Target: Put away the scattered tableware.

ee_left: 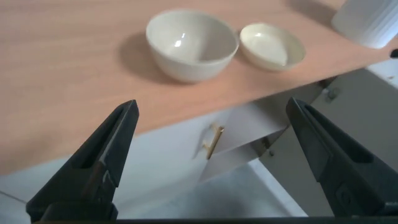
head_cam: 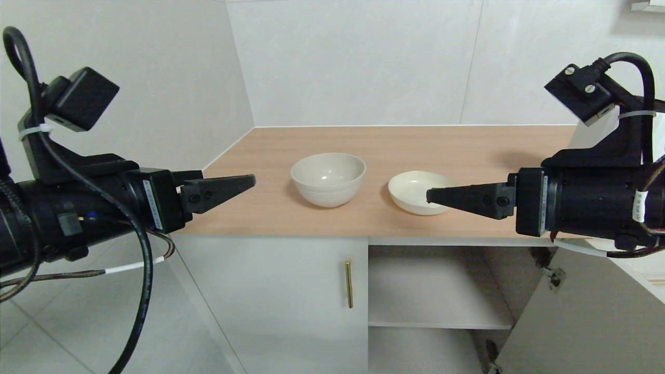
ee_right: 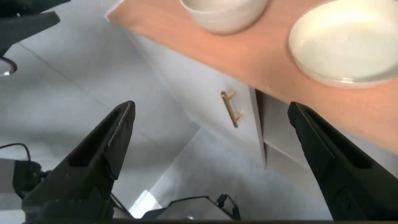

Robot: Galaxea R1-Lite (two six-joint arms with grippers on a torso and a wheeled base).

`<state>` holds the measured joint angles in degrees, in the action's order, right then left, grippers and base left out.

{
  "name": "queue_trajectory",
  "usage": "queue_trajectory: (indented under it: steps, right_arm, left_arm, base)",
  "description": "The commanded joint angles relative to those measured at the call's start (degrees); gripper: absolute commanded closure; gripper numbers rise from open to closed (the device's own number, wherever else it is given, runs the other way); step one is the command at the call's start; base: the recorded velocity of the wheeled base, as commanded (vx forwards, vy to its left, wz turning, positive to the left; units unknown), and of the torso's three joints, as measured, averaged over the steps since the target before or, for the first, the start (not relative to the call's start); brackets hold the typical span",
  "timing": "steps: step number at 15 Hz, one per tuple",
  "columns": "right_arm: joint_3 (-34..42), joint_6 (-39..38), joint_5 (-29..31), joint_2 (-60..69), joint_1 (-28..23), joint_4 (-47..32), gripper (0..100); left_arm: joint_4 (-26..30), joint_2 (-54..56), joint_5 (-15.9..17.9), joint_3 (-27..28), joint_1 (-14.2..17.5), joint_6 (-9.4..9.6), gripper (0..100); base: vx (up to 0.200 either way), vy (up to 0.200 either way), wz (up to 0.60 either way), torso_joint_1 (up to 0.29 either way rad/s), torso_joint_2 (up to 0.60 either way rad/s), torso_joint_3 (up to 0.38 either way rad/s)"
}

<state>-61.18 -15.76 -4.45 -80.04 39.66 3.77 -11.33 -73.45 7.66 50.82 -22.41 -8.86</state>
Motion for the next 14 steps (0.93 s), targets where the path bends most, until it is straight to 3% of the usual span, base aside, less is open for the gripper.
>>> queue_trajectory:
  steps: [1,4,6,8,9,10,12,14]
  right_arm:
    - [-0.3,-0.1,0.0,-1.5,-1.4,0.6,0]
    - [-2.6,0.1,2.8,-8.2,-4.9,8.8,0]
    - [-8.1,0.0,6.5,-13.6,-6.3,9.1,0]
    - [-12.5,-0.3,9.4,-16.6,-7.1,6.5,0]
    - [-19.4,-3.5,13.2,-20.0,-8.2,-2.4,0]
    - [-22.8,-6.9,13.4,-21.3,-8.8,-6.6,0]
    - [-25.5,-10.2,13.3,-22.7,-10.4,-10.4,0]
    - [-25.1,-10.3,13.9,-23.6,-11.1,-10.8,0]
  left_arm:
    - [-0.1,-0.7,0.1,0.2,0.0,-0.01,0]
    - [-0.2,-4.6,0.0,3.8,0.1,-0.19,0]
    - [0.0,-10.8,0.0,10.9,2.5,-0.45,0]
    - [0.3,-16.4,-0.8,17.6,3.9,-0.45,0]
    - [2.7,-21.6,-3.1,24.5,6.1,-0.54,0]
    - [5.2,-23.4,-4.2,26.2,7.0,-0.98,0]
    - [9.3,-27.0,-4.8,27.8,7.7,-4.06,0]
    - [13.8,-29.5,-5.9,32.3,7.8,-4.85,0]
  base:
    - [0.0,0.0,0.0,0.168,-0.47,-0.31]
    - [0.0,0.0,0.0,0.163,-0.43,-0.279]
    - [0.0,0.0,0.0,0.046,-0.13,-0.08]
    - [0.0,0.0,0.0,0.016,-0.03,-0.016]
    - [0.0,0.0,0.0,0.0,0.0,0.0]
    - [0.0,0.0,0.0,0.0,0.0,0.0]
    - [0.0,0.0,0.0,0.0,0.0,0.0]
    - [0.0,0.0,0.0,0.0,0.0,0.0]
